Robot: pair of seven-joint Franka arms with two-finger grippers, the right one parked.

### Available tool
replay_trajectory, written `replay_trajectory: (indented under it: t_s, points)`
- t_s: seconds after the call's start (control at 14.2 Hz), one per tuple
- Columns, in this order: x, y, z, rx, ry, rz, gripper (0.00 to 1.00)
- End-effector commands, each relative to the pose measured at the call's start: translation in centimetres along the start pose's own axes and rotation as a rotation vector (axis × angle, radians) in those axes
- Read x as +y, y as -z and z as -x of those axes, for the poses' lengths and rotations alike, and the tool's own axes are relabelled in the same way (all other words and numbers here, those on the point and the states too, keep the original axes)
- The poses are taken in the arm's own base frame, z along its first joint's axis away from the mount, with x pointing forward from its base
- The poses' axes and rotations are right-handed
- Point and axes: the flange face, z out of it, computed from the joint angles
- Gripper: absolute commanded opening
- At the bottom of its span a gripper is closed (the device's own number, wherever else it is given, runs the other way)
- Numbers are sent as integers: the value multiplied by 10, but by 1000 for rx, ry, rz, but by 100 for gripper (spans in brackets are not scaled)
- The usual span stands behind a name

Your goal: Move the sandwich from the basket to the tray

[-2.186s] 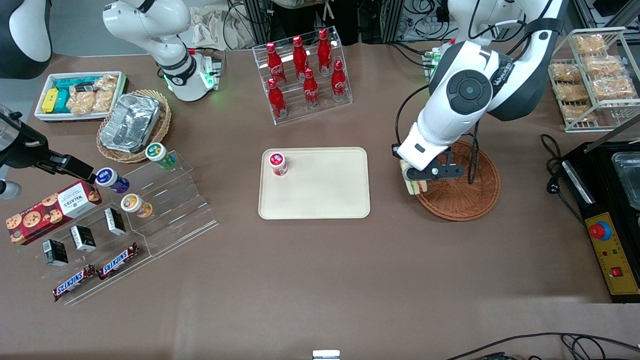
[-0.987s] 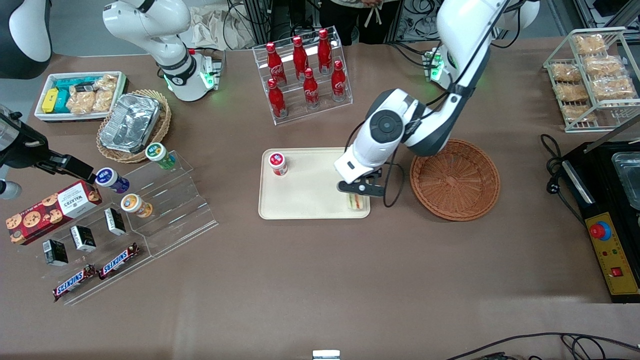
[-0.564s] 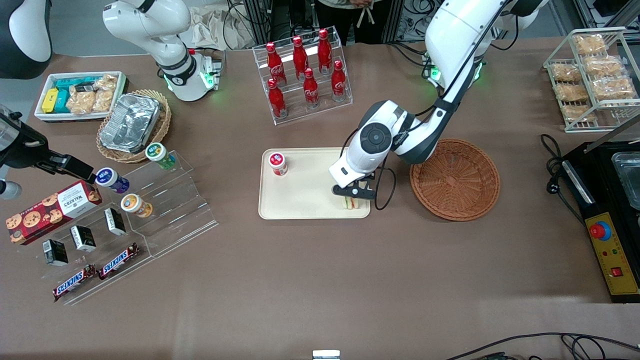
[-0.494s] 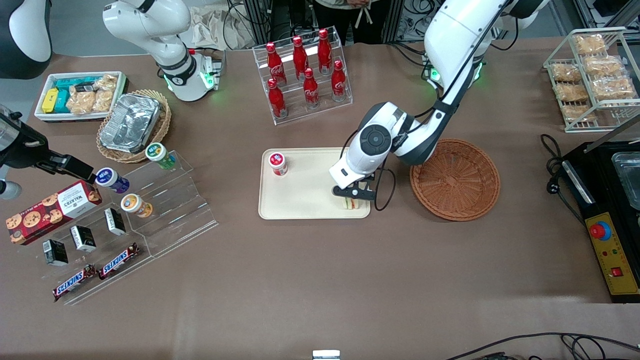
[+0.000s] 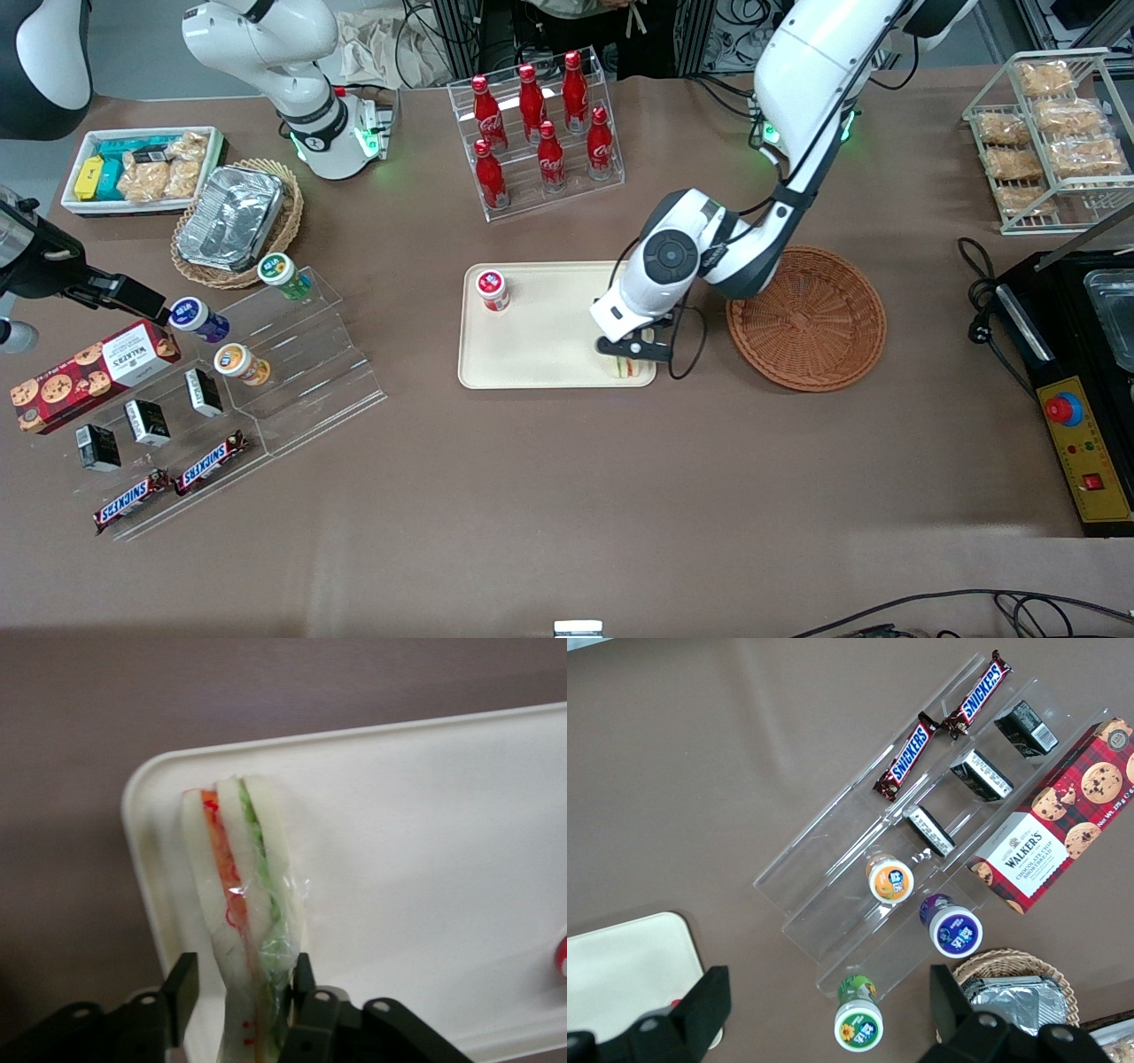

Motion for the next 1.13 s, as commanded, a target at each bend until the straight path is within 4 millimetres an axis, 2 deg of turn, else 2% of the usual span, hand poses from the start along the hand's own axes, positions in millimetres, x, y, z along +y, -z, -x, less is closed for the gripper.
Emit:
replay_trajectory:
  t_s: [0.0,0.14,0.28,0.42,0.56,0.71,0.92,1.06]
  points:
    - [-30,68,2,-54,15,-69,99]
    - [-66,114,-11,-28,76,-60,99]
    - [-84,147,-15,19,105,-47,99]
    - [-116,178,-20,83,127,-86,99]
    - [-136,198,-17,123,113,-185,99]
    - [-172,217,-18,152,112,-302,99]
    - [-222,244,-17,133,68,-326,99]
    - [-256,261,-11,99,53,-263,99]
